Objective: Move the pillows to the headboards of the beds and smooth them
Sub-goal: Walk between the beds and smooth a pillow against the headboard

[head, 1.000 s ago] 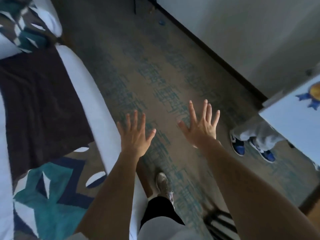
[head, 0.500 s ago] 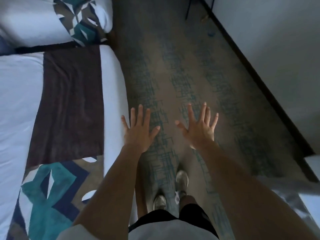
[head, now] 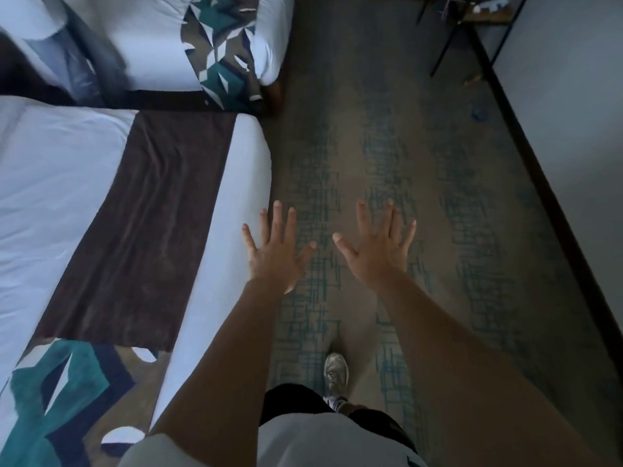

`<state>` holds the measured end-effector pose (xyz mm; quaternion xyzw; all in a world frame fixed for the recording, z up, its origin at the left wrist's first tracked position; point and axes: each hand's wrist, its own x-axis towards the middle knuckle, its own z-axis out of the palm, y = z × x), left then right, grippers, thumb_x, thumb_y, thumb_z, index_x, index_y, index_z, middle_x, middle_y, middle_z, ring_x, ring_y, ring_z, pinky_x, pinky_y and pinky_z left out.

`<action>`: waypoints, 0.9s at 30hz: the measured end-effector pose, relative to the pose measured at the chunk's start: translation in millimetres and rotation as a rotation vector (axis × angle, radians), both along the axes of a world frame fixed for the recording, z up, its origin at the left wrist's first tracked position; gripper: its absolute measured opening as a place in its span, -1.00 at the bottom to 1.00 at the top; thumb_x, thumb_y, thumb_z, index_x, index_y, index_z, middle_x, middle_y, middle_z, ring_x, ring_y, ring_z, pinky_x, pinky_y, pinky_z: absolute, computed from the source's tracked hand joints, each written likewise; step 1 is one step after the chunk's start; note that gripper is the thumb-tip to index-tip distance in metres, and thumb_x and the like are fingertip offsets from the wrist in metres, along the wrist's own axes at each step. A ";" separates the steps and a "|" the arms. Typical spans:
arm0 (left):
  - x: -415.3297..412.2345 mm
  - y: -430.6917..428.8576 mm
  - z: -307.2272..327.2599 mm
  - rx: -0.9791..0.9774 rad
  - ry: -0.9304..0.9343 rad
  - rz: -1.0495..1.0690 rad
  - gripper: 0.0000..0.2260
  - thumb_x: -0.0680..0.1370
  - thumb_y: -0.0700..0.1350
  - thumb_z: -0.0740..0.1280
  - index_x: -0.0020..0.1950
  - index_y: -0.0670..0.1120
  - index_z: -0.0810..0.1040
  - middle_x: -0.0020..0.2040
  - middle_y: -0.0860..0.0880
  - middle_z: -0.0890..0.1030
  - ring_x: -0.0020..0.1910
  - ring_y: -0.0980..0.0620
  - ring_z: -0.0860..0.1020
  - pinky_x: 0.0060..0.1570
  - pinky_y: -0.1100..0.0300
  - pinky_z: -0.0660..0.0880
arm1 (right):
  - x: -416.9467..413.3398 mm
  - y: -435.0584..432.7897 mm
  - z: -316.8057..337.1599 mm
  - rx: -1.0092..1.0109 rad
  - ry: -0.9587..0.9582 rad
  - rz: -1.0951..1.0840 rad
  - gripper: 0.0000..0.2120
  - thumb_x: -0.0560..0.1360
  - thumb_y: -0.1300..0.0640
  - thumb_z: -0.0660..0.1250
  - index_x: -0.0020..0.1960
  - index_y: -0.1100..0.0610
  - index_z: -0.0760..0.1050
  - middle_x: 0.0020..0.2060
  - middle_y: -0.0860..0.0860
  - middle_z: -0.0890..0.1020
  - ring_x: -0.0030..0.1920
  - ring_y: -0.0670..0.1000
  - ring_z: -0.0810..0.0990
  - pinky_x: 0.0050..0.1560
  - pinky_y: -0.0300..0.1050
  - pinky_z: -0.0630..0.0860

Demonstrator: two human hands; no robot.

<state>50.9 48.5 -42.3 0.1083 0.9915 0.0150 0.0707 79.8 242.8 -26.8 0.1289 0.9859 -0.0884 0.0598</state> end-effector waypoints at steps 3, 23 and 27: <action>-23.5 16.4 1.8 0.007 -0.003 0.014 -0.21 0.53 0.42 -0.32 0.67 0.04 -0.23 0.67 -0.08 -0.28 0.64 -0.21 -0.25 0.53 -0.41 -0.15 | -31.4 8.1 -1.5 0.001 0.013 0.038 -0.19 0.57 -0.48 -0.12 0.66 -0.10 -0.22 0.63 0.29 -0.13 0.64 0.27 -0.15 0.53 0.39 -0.30; -319.3 -33.9 -23.2 0.018 0.004 0.166 -0.27 0.61 0.40 -0.18 0.68 0.05 -0.15 0.68 -0.08 -0.23 0.65 -0.23 -0.18 0.53 -0.40 -0.11 | -334.4 -5.2 -8.7 0.022 -0.062 0.092 -0.20 0.57 -0.48 -0.17 0.65 -0.11 -0.28 0.63 0.30 -0.12 0.63 0.28 -0.20 0.53 0.40 -0.32; -377.2 -49.3 -22.0 0.052 0.005 0.178 -0.29 0.64 0.39 -0.12 0.69 0.04 -0.12 0.68 -0.08 -0.20 0.65 -0.23 -0.15 0.51 -0.39 -0.15 | -394.5 -26.1 -4.0 0.010 -0.057 0.103 -0.20 0.58 -0.47 -0.14 0.65 -0.11 -0.29 0.63 0.30 -0.14 0.63 0.28 -0.20 0.50 0.37 -0.36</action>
